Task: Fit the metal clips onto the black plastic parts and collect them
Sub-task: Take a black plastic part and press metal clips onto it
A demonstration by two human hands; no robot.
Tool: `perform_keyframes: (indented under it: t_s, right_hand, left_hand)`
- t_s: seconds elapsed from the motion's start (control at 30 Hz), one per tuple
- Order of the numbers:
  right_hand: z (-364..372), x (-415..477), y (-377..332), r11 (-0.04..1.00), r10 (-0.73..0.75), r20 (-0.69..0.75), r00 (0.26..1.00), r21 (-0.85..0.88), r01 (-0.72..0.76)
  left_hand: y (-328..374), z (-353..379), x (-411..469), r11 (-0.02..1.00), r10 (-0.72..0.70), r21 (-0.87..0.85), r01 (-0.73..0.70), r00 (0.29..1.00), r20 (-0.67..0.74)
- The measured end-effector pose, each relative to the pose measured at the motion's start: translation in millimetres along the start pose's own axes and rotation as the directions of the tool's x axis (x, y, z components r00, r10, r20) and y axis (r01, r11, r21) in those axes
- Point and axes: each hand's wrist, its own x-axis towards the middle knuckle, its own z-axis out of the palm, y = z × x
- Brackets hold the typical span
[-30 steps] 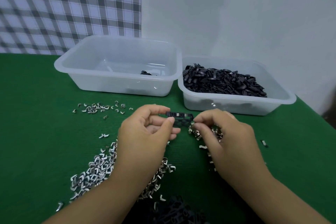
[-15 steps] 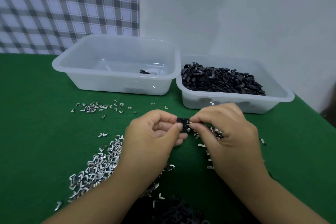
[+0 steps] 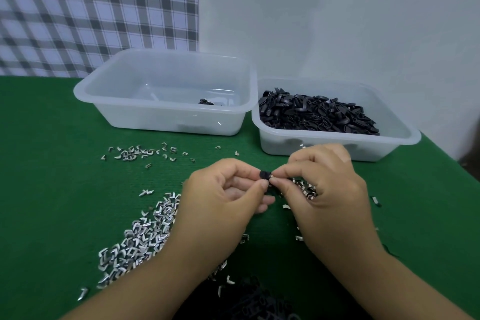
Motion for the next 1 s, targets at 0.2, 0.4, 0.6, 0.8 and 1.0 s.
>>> perform_keyframes:
  t_s: [0.2,0.4,0.6,0.8,1.0]
  right_hand:
    - [0.5,1.5,-0.1,1.0,-0.015,0.037,0.999,0.011,0.014]
    - [-5.5,6.4,2.0,0.947,0.175,0.272,0.946,0.217,-0.237]
    - [-7.1,7.6,-0.5,0.873,0.233,0.415,0.88,0.309,-0.377]
    - [-5.1,7.0,-3.5,0.925,0.185,0.369,0.911,0.246,-0.288]
    - [-10.1,9.3,-5.3,0.953,0.207,0.288,0.935,0.158,-0.259]
  left_hand:
    - [-1.6,-0.6,-0.6,0.988,0.07,0.135,-0.069,0.998,-0.001]
    - [-3.4,-2.3,-0.7,0.925,0.202,0.326,-0.197,0.979,0.02]
    - [-2.2,-4.3,-1.7,0.882,0.266,0.399,-0.252,0.964,0.021]
    - [-2.1,-3.8,-2.3,0.869,0.284,0.412,-0.273,0.958,0.035]
    - [-1.4,-7.1,4.6,0.912,0.285,0.345,-0.22,0.947,-0.15]
